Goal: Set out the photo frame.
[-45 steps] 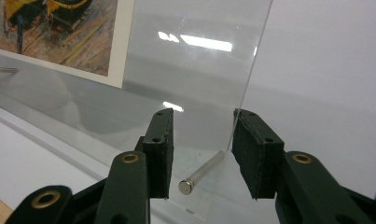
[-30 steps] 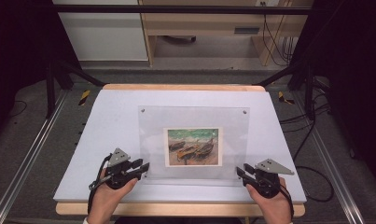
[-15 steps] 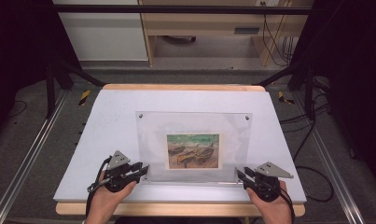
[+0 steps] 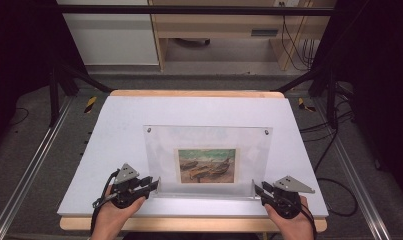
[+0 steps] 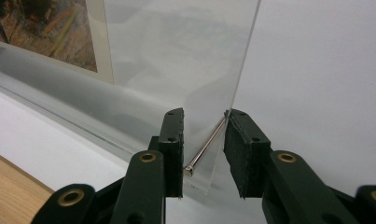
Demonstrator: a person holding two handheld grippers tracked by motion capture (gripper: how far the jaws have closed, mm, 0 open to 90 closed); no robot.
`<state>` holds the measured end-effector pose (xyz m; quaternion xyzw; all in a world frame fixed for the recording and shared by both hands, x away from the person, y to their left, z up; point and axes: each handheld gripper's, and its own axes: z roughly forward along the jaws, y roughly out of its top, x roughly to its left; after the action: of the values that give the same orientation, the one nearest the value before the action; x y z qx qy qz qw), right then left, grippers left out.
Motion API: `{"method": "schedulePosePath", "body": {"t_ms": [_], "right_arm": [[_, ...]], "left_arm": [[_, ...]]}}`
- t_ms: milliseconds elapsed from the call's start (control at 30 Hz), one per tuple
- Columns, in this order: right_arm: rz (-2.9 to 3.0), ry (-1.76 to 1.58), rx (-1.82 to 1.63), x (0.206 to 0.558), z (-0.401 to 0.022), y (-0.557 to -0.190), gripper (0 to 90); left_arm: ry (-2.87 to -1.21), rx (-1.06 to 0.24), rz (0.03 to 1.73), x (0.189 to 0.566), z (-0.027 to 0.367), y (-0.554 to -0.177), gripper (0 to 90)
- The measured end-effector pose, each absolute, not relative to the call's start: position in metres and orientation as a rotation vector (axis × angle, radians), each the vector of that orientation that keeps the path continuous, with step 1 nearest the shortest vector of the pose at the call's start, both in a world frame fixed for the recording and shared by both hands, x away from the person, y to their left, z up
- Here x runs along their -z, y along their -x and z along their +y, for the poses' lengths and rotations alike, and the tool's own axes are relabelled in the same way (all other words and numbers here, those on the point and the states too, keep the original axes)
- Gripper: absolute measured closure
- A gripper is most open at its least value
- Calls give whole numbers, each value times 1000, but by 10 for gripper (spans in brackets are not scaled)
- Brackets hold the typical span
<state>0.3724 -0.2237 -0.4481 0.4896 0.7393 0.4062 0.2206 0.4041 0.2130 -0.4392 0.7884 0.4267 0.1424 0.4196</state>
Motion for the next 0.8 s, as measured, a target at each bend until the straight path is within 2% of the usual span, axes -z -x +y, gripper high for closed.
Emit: {"method": "schedulePosePath", "body": {"t_ms": [800], "right_arm": [[2066,-1351,-1126,450,-225,-368,680]], "left_arm": [[-2010,-335,1054,441,214,-400,683]]}}
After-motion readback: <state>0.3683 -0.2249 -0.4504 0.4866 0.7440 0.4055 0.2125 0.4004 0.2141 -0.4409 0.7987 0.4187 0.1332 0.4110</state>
